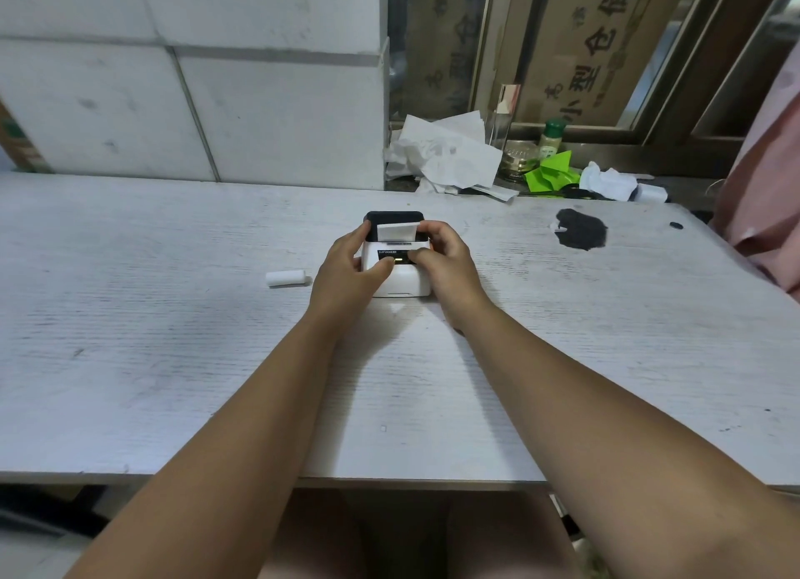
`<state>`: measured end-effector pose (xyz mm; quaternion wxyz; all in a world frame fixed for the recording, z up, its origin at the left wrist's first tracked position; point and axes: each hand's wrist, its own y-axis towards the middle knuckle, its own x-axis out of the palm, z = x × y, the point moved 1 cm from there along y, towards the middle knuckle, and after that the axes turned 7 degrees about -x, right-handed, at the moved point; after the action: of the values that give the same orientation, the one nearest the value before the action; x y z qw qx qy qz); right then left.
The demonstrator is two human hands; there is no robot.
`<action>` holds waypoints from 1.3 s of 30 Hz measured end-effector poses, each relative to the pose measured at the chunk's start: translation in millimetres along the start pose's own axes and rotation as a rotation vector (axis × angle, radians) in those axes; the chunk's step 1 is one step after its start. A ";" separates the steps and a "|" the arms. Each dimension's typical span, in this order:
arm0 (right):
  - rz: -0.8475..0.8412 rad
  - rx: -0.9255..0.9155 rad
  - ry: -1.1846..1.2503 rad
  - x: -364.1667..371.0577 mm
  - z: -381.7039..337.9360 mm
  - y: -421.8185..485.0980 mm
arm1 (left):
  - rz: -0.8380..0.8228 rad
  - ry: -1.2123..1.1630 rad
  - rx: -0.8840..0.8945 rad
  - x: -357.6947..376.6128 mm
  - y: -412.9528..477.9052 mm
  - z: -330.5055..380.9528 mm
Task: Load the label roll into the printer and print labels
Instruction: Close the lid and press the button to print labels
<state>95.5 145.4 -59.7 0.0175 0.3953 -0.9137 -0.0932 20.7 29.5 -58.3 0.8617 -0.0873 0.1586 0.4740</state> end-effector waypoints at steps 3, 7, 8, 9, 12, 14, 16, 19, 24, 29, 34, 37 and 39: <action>0.009 0.020 0.002 1.1 0.1 0.3 | -0.001 -0.006 0.000 -0.1 -0.3 -0.1; 0.023 0.040 -0.001 2.9 0.6 1.3 | 0.003 -0.007 -0.001 0.0 -1.3 1.0; 0.022 0.044 0.001 3.0 0.6 1.2 | 0.003 -0.011 -0.001 0.1 -1.3 1.0; 0.021 0.047 0.005 3.0 0.9 1.1 | 0.000 -0.015 -0.004 0.1 -1.3 1.0; 0.023 0.050 0.013 2.5 2.2 1.7 | -0.003 -0.012 -0.004 0.2 -1.6 0.6; 0.020 0.051 0.016 2.2 2.6 2.1 | -0.010 -0.010 -0.004 0.2 -0.7 -0.8; 0.014 0.052 0.023 2.2 2.9 2.3 | -0.016 -0.006 -0.007 0.1 -0.7 -1.2; 0.017 0.045 0.042 2.0 4.9 3.2 | -0.025 -0.004 0.004 -0.5 -1.0 0.0; 0.025 0.020 0.039 1.2 8.0 5.0 | -0.040 -0.022 0.006 -0.7 -1.2 0.2; 0.020 0.007 0.044 0.4 5.9 3.2 | -0.086 -0.045 -0.004 -1.4 -1.3 0.0; 0.029 0.006 0.039 1.1 5.8 3.6 | -0.100 -0.066 -0.013 -1.2 0.4 -3.0; 0.047 0.052 0.131 0.1 4.1 4.2 | -0.098 -0.067 -0.010 -0.3 0.6 -2.7; 0.062 0.078 0.204 -1.5 3.6 5.3 | -0.097 -0.068 -0.028 -1.0 0.6 -2.2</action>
<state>92.4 150.6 -62.3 0.0979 0.3744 -0.9219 -0.0162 19.3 28.4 -60.1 0.8872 -0.0907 0.1180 0.4368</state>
